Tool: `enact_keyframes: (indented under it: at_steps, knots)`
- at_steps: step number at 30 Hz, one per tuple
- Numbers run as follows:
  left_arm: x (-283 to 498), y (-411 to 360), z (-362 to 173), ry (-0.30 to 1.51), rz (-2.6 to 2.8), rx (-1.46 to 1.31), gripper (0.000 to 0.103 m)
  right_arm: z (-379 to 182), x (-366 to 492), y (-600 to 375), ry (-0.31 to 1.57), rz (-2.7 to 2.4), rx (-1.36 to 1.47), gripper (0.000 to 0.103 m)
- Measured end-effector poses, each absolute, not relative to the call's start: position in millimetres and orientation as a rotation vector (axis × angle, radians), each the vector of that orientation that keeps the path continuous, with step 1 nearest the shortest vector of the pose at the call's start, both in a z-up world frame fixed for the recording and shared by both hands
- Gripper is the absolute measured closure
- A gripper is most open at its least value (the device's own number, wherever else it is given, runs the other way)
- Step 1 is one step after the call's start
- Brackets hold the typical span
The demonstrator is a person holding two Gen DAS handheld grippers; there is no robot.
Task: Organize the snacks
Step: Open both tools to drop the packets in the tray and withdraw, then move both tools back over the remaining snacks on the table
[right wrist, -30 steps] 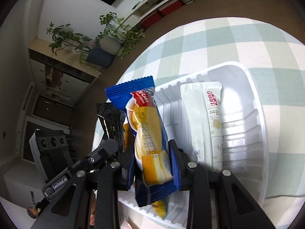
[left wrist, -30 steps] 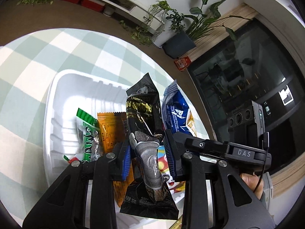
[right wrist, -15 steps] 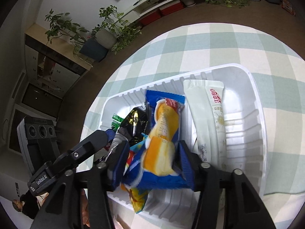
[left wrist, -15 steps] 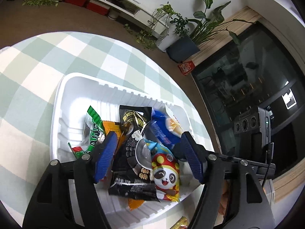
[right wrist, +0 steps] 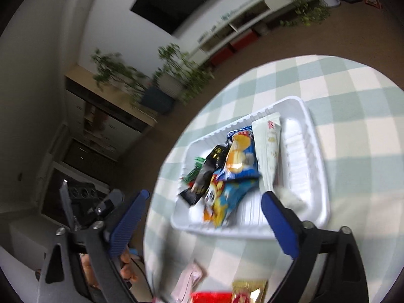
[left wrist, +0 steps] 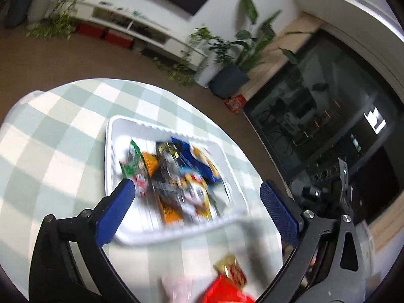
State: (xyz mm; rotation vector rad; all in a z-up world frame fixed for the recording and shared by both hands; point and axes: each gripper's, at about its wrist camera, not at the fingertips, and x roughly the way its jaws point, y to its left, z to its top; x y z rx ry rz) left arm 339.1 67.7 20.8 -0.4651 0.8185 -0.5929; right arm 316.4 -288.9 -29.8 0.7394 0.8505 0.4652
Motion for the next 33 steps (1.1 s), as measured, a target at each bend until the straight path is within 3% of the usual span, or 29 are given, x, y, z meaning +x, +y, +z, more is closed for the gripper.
enact_keyframes:
  at_steps: [10, 17, 24, 33]
  knots:
    - [199.3, 61.9, 21.9, 0.852, -0.729, -0.273, 0.002, -68.9, 184.9, -313.9, 0.793, 0.458, 0.928, 0.003]
    - [123.1, 39.2, 3.7, 0.911, -0.786, 0.135, 0.003, -99.2, 142.1, -301.2, 0.843, 0.484, 0.978, 0.001]
    - [99.1, 21.5, -19.3, 0.915, -0.816, 0.538, 0.003, -101.4, 143.9, -292.3, 0.857, 0.476, 0.932, 0.001]
    - [99.3, 5.6, -41.2, 0.937, -0.859, 0.732, 0.002, -97.2, 145.2, -268.0, 0.894, 0.496, 0.774, 0.001]
